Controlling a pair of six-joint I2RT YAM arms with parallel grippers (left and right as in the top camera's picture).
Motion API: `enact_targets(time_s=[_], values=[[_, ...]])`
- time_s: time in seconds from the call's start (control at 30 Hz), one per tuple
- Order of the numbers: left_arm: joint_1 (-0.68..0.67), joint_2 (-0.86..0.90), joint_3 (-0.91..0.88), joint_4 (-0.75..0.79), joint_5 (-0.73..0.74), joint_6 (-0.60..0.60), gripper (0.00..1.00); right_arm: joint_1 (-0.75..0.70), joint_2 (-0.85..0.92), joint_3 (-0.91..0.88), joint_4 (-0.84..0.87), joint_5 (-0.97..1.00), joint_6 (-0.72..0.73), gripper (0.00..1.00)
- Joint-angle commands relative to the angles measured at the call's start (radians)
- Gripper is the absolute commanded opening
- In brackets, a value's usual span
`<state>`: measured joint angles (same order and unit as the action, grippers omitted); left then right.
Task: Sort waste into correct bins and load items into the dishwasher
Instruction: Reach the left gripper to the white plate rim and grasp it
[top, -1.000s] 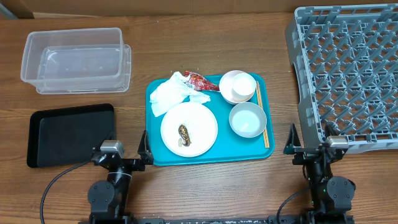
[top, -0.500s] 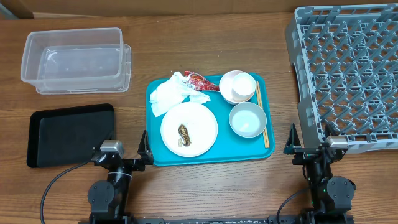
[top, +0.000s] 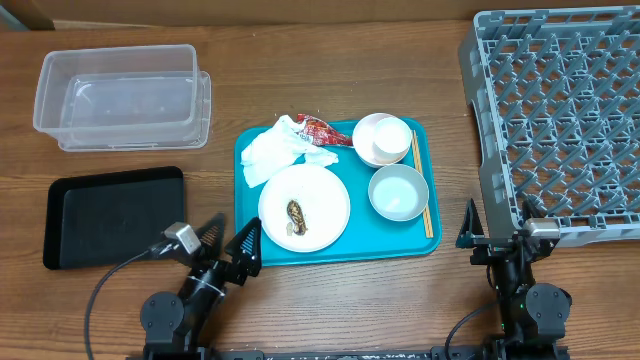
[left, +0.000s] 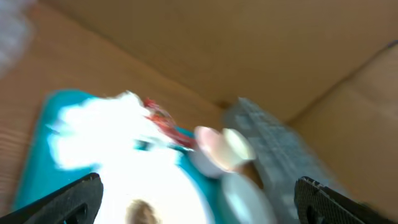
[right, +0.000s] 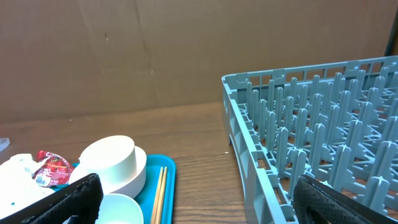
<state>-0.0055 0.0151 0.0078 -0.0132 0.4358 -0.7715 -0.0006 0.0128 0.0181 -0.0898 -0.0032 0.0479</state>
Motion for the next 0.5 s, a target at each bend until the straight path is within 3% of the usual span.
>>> enact_targets(time_s=[0.0,0.1,0.2,0.27,0.47], values=[[-0.004,-0.011,-0.003,0.124,0.150,-0.174,1.00,-0.006,-0.010,-0.010,0.005,-0.006,-0.007,1.00],[-0.004,-0.011,0.005,0.313,0.215,-0.140,1.00,-0.006,-0.010,-0.010,0.005,-0.006,-0.007,1.00],[0.000,-0.010,0.076,0.295,0.183,-0.095,1.00,-0.006,-0.010,-0.010,0.005,-0.006,-0.007,1.00],[0.001,0.002,0.165,0.172,0.158,-0.006,1.00,-0.006,-0.010,-0.010,0.005,-0.006,-0.007,1.00],[0.001,0.253,0.599,-0.479,-0.044,0.375,1.00,-0.006,-0.010,-0.010,0.005,-0.006,-0.007,1.00]])
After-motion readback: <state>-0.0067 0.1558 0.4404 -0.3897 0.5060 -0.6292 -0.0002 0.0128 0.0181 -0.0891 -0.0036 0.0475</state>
